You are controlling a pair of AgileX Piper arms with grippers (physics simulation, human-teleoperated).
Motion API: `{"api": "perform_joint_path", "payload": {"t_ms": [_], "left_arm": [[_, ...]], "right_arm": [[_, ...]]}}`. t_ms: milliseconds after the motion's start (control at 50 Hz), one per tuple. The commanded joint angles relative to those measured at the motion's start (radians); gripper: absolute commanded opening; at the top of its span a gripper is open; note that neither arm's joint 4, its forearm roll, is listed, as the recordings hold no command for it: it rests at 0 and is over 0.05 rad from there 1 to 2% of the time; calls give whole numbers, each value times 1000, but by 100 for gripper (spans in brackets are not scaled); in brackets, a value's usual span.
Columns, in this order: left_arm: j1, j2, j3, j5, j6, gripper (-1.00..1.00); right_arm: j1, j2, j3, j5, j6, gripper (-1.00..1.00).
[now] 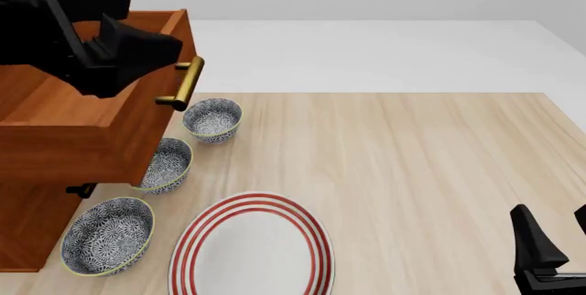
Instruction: Open the top drawer of the cabinet.
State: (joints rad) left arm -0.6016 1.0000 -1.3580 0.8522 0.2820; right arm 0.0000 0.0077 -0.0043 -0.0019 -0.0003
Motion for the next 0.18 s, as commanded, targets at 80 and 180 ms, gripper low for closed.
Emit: {"api": "perform_joint_path", "payload": {"t_ms": [80, 180], "left_arm": [[-73, -12, -40, 18, 5, 100], [-92, -7, -48, 16, 5, 100]], "right_arm": [[0, 0, 0, 0, 0, 100], [0, 0, 0, 0, 0, 100]]}}
